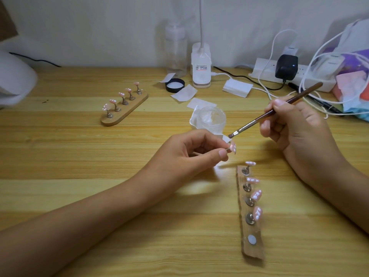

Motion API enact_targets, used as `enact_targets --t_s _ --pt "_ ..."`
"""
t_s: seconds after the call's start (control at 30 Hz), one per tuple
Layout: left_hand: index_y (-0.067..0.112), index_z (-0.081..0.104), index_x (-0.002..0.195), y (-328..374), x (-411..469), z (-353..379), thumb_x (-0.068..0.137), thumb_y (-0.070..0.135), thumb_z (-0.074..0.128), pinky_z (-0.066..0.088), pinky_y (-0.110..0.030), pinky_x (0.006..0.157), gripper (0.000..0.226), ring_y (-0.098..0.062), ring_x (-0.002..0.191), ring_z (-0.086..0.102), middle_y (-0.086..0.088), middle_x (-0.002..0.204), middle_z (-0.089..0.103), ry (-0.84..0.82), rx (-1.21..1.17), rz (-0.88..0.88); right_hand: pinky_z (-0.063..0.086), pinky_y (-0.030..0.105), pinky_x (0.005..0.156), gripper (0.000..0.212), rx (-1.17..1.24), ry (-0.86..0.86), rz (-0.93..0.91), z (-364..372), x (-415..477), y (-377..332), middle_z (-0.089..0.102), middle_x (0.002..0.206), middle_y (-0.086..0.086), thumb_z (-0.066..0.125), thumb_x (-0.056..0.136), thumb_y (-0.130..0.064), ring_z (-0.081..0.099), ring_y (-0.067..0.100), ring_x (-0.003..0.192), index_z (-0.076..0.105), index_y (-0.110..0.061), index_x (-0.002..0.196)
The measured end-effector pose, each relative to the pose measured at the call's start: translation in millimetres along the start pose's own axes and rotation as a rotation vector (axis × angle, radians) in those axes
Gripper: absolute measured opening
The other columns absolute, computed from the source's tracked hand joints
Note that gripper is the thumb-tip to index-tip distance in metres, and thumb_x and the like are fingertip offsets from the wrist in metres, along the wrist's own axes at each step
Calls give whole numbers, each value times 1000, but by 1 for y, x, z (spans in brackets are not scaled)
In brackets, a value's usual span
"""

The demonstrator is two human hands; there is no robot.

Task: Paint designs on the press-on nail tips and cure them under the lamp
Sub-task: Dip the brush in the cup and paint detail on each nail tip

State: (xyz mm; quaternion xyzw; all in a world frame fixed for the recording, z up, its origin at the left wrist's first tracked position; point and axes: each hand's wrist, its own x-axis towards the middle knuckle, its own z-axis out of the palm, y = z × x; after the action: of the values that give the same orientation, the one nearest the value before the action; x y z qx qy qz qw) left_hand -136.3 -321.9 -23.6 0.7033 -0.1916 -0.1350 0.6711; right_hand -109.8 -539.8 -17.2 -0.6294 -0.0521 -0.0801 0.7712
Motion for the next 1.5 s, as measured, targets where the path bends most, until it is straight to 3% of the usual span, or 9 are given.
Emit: enact_targets --t_s 0.13,0.23,0.37,0.47,0.67,0.87,1.2,1.4,1.5 --pt "18 71 93 2 1 0 76 23 72 50 -13 72 18 -4 83 66 5 88 75 31 -108 -2 50 17 60 22 120 54 9 -1 3 -3 61 62 -7 46 102 -13 58 6 57 58 -13 83" --pt "16 69 90 3 1 0 77 19 70 49 -13 69 13 -3 75 66 -1 84 75 34 -151 -7 50 17 60 26 146 28 5 -1 2 -4 60 62 -6 46 102 -14 58 7 58 61 -15 80" --pt "25 70 84 4 2 1 84 17 71 50 -14 71 8 -3 81 65 6 89 74 32 -128 5 50 18 61 30 178 -70 -18 0 0 -5 60 64 -4 46 100 -15 59 8 60 66 -19 78" --pt "27 70 83 4 2 1 85 16 68 48 -12 67 11 0 71 61 10 83 70 19 -120 4 51 19 62 25 185 -108 -30 0 -1 -6 61 65 -3 47 97 -17 60 8 60 65 -19 81" --pt "19 71 85 3 1 0 79 14 70 50 -16 67 7 -8 72 66 -1 79 72 25 -182 -24 51 19 62 15 160 -147 -37 1 -4 -7 62 64 -3 47 94 -16 60 9 59 58 -14 86" --pt "27 73 77 6 0 2 76 20 70 52 -17 68 7 -10 73 66 -3 78 73 21 -194 -48 51 20 63 12 106 -195 -47 3 -7 -6 62 65 -3 47 94 -16 61 10 60 57 -14 87" --pt "14 66 78 3 1 1 81 10 73 51 -19 64 8 -14 72 68 -3 76 71 28 -204 -37 53 20 66 9 6 -146 -104 1 -5 -1 65 67 -3 51 96 -19 65 9 65 58 -14 93" --pt "25 73 77 5 0 2 77 15 71 53 -19 71 10 -14 79 70 -3 81 73 34 -253 -27 53 21 69 13 -7 -110 -104 1 -5 -2 67 68 -2 57 92 -27 65 10 67 58 -14 94" --pt "24 71 82 5 0 2 80 14 71 52 -18 72 10 -16 82 71 -3 82 75 36 -241 -27 53 21 68 10 2 -75 -98 0 -3 -2 67 66 -3 53 96 -21 63 10 66 59 -15 92"
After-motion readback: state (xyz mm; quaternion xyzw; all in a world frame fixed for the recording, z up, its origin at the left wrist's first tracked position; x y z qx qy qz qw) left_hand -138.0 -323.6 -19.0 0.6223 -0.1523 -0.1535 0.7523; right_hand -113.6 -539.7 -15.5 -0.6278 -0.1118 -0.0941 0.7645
